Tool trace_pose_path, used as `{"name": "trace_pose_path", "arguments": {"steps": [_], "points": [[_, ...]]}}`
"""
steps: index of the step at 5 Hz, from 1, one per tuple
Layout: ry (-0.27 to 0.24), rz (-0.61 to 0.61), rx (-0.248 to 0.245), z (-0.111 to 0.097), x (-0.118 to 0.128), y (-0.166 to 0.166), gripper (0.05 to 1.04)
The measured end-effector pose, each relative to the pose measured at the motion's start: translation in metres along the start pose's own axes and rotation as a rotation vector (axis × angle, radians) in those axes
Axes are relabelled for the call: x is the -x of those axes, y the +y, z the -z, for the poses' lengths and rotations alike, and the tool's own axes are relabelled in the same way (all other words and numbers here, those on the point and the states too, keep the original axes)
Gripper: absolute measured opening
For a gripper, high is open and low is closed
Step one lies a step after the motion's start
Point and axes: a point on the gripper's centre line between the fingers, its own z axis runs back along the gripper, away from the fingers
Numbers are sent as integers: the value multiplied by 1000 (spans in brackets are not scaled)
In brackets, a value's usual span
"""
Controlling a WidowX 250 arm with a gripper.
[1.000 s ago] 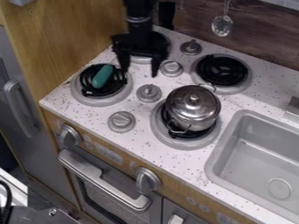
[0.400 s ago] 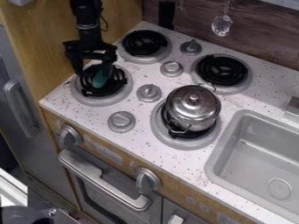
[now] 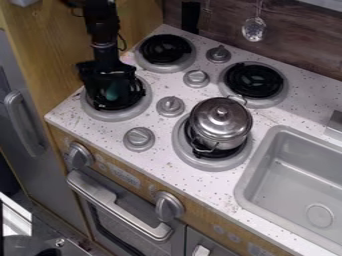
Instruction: Move the green object and put in the below and left burner.
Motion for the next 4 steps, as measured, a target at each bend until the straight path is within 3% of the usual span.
{"name": "trace_pose_path", "arguments": {"steps": [2, 3, 4], "points": [[7, 43, -22, 3, -2, -14, 444], [4, 60, -34, 3, -3, -17, 433], [-40, 108, -43, -18, -3, -39, 432]]}}
